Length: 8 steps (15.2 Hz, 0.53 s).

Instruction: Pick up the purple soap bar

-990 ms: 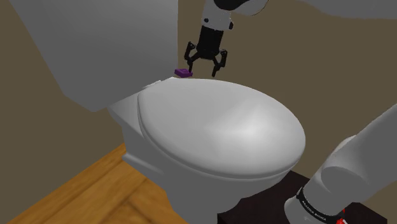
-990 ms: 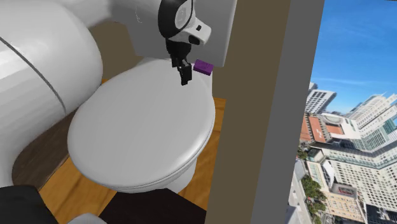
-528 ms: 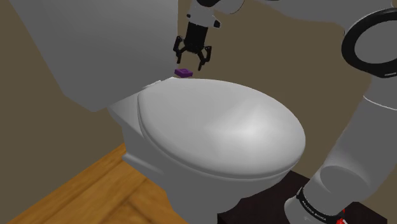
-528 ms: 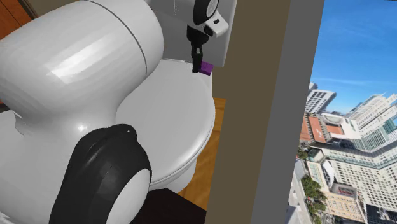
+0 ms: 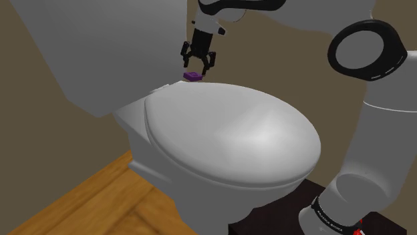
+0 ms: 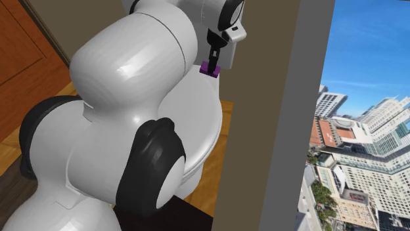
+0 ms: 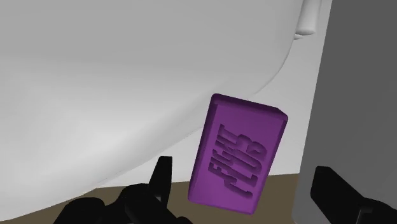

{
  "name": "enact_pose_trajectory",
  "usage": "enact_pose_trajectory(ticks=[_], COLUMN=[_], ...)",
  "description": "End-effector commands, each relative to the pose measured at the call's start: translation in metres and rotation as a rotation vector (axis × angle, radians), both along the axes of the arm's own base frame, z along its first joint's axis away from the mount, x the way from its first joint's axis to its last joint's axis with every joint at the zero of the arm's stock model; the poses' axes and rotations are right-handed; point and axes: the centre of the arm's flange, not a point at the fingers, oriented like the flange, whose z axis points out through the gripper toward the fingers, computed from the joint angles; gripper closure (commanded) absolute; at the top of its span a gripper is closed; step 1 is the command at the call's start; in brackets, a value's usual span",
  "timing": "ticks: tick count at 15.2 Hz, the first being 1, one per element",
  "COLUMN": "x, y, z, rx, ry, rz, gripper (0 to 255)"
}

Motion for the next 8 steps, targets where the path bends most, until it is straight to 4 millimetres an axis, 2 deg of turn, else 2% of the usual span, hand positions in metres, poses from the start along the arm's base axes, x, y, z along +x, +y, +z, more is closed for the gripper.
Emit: enact_pose_trajectory(ticks=[1,3,5,6,8], x=[0.001,0.001,0.000,0.000,0.000], y=[0.000,0.000,0.000,0.000,0.000], z=[-0.012,-0.026,-0.026,-0.026,-0.025], rx=[0.001,0.001,0.000,0.000,0.001], ry=[0.000,0.000,0.000,0.000,0.000], rz=[-0.002,-0.002,-0.002,-0.002,-0.002], gripper=[0,0,0,255,255])
